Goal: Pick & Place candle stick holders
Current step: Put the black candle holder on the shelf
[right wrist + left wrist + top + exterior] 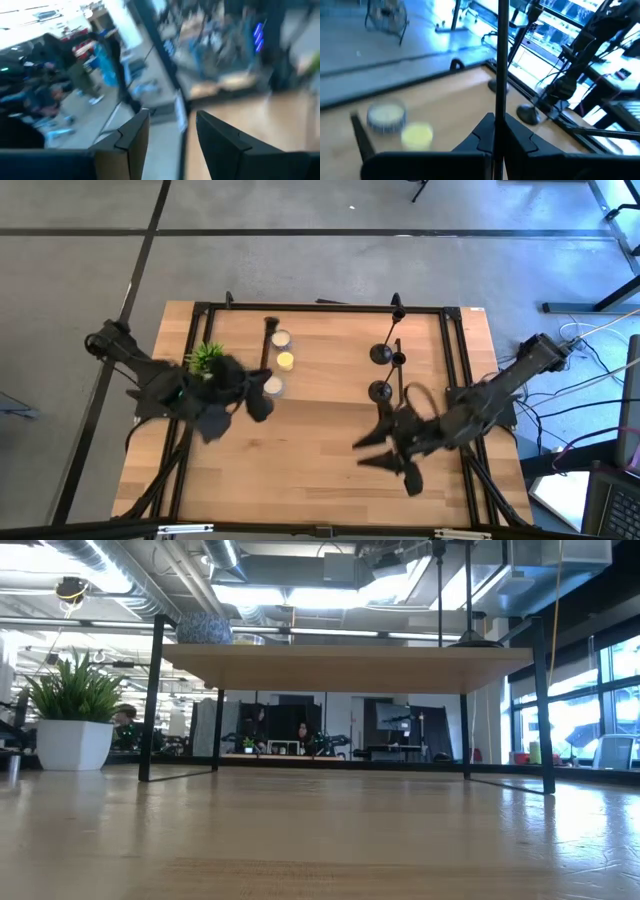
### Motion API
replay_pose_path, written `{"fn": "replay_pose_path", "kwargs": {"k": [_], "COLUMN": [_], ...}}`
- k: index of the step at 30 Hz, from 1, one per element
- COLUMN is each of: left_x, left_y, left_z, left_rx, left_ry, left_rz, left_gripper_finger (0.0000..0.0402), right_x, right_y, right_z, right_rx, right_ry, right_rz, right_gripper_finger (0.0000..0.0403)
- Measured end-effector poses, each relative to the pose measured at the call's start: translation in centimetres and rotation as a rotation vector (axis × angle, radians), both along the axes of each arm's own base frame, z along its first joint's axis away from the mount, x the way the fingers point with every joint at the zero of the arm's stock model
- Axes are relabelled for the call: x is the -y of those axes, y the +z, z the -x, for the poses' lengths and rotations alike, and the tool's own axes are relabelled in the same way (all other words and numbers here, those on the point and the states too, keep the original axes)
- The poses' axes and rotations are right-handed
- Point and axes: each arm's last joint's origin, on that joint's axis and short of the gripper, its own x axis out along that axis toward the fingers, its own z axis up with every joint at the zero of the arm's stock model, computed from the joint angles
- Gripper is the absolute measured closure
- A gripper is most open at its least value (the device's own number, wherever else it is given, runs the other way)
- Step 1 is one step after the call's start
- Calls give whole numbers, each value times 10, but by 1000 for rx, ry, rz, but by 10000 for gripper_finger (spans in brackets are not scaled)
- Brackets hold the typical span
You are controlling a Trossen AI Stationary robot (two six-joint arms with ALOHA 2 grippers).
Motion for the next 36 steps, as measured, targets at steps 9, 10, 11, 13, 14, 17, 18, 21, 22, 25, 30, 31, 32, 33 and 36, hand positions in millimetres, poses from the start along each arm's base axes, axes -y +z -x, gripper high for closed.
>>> {"fn": "replay_pose_path", "kwargs": {"k": [9,10,11,13,14,17,18,21,22,25,30,31,32,33,36], "left_x": [-54,-61,-69,-84,-92,-112,-118,-128,-132,-144,-161,-167,-173,-178,-192], "left_y": [35,36,35,32,28,11,6,-14,-23,-47,-70,-73,-76,-79,-86], "left_z": [-55,-59,-61,-66,-68,-79,-83,-100,-107,-129,-154,-157,-160,-162,-169], "left_rx": [31,46,48,53,68,172,216,273,267,277,342,368,391,412,466], "left_ry": [-198,-207,-202,-181,-172,-219,-258,-425,-484,-660,-691,-679,-676,-682,-732], "left_rz": [-306,-331,-356,-385,-382,-340,-341,-397,-409,-400,-424,-426,-420,-410,-413], "left_gripper_finger": [392,392,392,392,392,392,392,392,392,392,389,389,389,389,390], "right_x": [48,53,56,61,62,63,63,61,60,60,72,73,75,76,80], "right_y": [83,88,92,97,97,97,97,95,95,97,103,104,105,107,110], "right_z": [11,14,17,21,23,27,28,27,27,31,51,55,58,61,69], "right_rx": [0,-11,-20,-33,-36,-33,-37,-53,-55,-58,-65,-65,-65,-64,-54], "right_ry": [-315,-365,-415,-523,-573,-692,-704,-623,-569,-493,-523,-524,-522,-520,-514], "right_rz": [244,244,245,255,262,288,300,314,317,284,220,209,198,189,176], "right_gripper_finger": [236,236,236,236,236,236,236,236,236,236,236,236,236,236,236]}}
